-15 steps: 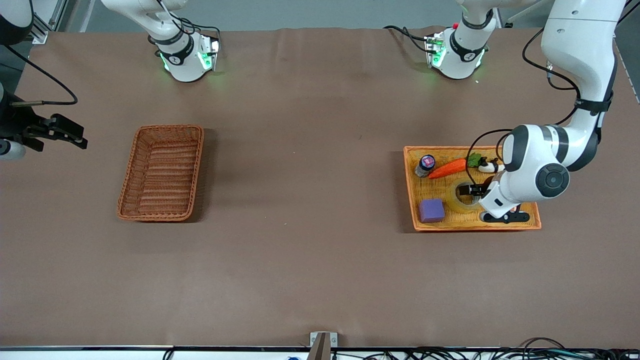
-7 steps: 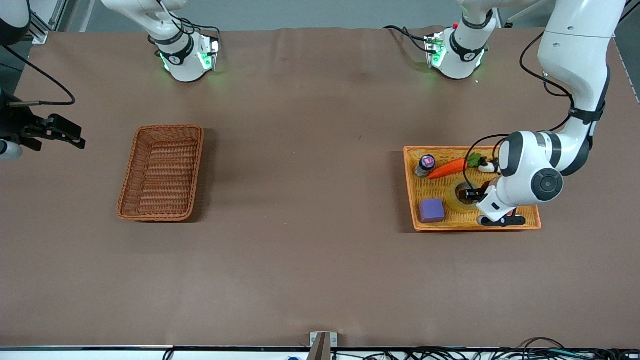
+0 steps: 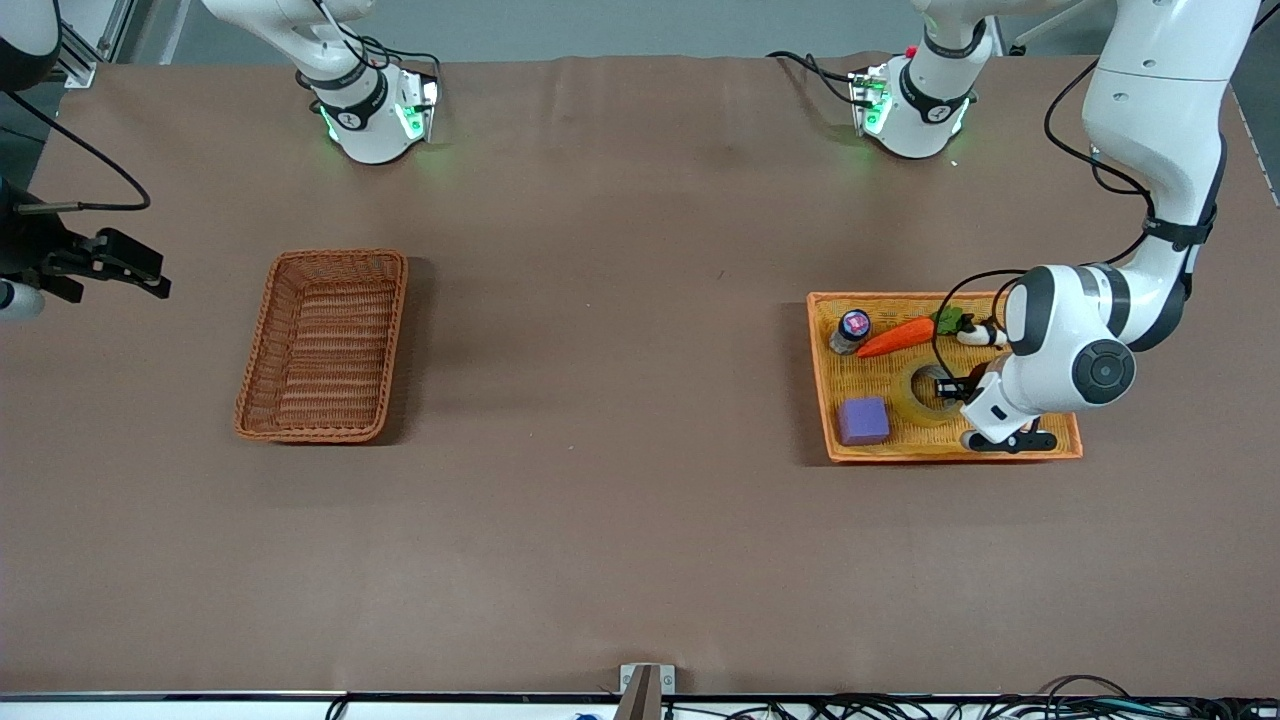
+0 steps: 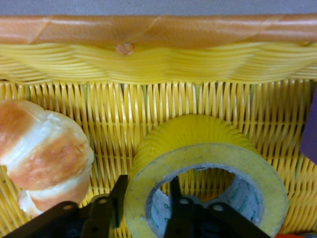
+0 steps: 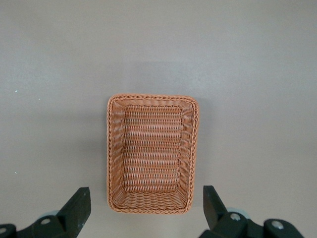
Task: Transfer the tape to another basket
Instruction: 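Close the left gripper on the tape roll's rim, then lift the tape roll and carry it toward the table middle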
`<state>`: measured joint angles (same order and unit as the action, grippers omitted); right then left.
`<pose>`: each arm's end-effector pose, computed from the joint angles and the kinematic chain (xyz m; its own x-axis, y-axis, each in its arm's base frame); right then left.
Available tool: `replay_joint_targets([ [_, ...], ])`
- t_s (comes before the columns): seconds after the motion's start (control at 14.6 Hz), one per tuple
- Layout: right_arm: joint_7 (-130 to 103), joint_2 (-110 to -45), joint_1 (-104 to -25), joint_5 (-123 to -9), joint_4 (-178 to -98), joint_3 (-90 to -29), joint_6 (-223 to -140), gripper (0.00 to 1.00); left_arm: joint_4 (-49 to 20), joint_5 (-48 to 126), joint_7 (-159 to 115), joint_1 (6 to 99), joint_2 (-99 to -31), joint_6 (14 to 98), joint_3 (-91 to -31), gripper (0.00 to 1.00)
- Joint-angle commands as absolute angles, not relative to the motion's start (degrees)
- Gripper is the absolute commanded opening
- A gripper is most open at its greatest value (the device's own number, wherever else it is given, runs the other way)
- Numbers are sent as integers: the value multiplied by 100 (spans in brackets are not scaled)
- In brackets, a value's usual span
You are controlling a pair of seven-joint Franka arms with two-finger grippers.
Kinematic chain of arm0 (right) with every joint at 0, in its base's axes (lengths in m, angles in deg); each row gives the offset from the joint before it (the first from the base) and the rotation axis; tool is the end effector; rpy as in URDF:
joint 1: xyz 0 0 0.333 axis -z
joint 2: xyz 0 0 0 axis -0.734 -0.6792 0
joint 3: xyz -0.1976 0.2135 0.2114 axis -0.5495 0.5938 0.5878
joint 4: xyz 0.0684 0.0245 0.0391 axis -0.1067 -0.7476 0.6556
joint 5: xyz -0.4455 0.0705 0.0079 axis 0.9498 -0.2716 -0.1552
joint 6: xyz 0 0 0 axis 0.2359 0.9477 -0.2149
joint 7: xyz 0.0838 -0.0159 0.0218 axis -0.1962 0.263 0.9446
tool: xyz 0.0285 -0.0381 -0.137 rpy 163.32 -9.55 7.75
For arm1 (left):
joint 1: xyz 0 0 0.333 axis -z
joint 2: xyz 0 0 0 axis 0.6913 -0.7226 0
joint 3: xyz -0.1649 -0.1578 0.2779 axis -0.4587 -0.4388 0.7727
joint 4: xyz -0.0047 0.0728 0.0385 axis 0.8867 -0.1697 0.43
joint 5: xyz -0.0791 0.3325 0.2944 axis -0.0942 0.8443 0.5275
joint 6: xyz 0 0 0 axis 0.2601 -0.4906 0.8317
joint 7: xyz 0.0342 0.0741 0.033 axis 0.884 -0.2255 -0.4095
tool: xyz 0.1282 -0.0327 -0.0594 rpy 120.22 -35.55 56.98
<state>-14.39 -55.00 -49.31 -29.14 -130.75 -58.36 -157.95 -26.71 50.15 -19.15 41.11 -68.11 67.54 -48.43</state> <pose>0.6214 -0.0226 0.6080 0.9992 0.0379 -0.0120 0.0379 -0.9993 -0.0019 0.6431 -0.0338 0.1579 0.9764 -0.0107 -0.2157 -0.0091 -0.9999 0.0082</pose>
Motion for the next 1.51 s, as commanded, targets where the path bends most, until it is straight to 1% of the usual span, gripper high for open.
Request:
replay_joint_targets([
  [0.0,-1397,-5435,-4801,-2927,-13171,-5746,-15843,100,-2746,5098,-1892,4101,-6473,6529,-4870,19],
  [0.21,-1397,-5435,-4801,-2927,-13171,-5746,-15825,100,-2729,5107,-1901,4101,-6051,6150,-4879,10],
  [0.41,-1397,-5435,-4793,-2927,-13171,-5746,-15834,100,-2597,5063,-2032,4145,-5655,5790,-4923,8],
  [0.55,-1397,-5435,-4793,-2927,-13171,-5746,-15843,100,-2265,5028,-2364,4171,-5566,5430,-5168,4],
  [0.69,-1397,-5435,-4793,-2927,-13162,-5746,-15843,100,-1948,5028,-2935,4215,-5654,5350,-5650,4],
  [0.82,-1371,-5435,-4801,-2919,-13162,-5746,-15826,100,-1684,5063,-3760,4398,-5890,5367,-6116,4],
  [0.89,-1379,-5435,-4801,-2919,-13171,-5746,-15825,100,-1517,5107,-4208,4635,-6057,5402,-6179,4],
  [1.17,-1406,-5444,-4801,-2919,-13197,-5746,-15852,100,-227,5220,-6150,6031,-7408,5420,-6136,4],
  [1.3,-1397,-5444,-4801,-2927,-13197,-5746,-15852,100,476,5405,-6854,6428,-8007,5420,-6136,4],
  [1.44,-1388,-5453,-4801,-2919,-13197,-5746,-15843,100,760,5397,-7182,6823,-8333,5507,-6136,4],
])
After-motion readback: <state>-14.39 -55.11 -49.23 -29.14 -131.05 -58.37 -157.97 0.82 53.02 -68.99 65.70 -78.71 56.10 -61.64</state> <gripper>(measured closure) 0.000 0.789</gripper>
